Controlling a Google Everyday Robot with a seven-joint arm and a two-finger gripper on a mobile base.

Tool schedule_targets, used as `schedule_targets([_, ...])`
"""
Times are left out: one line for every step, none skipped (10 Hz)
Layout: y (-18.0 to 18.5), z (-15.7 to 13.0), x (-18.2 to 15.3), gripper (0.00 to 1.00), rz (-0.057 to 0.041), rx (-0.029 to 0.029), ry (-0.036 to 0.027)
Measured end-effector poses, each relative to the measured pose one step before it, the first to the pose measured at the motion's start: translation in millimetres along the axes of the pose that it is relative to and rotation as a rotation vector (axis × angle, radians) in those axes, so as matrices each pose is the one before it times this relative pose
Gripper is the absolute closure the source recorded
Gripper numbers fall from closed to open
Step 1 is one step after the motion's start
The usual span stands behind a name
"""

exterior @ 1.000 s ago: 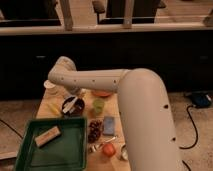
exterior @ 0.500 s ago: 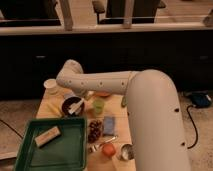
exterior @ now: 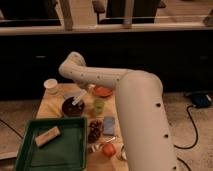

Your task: Wipe purple bowl with brush

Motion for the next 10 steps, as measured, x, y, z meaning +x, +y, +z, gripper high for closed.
schedule_targets([-5.94,-3.87,-9.48,1.0,-0.01485,0.00659,-0.00418])
schedule_targets([-4.28,-5.16,-11.93,1.0,-0.02327,0.00757,-0.00543])
schedule_targets([2.04,-6.06,-16.23,1.0,-0.04021,0.00751,-0.00944])
schedule_targets([2.26,-3.64,-9.09,1.0,-0.02399,0.00681,-0.00789])
schedule_targets([2.83,-3.97,-11.35,1.0,-0.03529,0.01541,-0.01321])
schedule_targets([4.07,-0.31,-1.17,1.0,-0.01102,0.00377,-0.00508])
schedule_targets([8.44,0.0,1.82,1.0,-0.01085,-0.00113,-0.00319])
schedule_targets([8.57,1.67,3.03,1.0,-0.00269,-0.00256,-0.00238])
schedule_targets([8.71,3.94,9.81,1.0,0.01245,-0.00541,-0.00023])
schedule_targets([6.02,4.57,10.43,1.0,0.01443,-0.00845,0.00274])
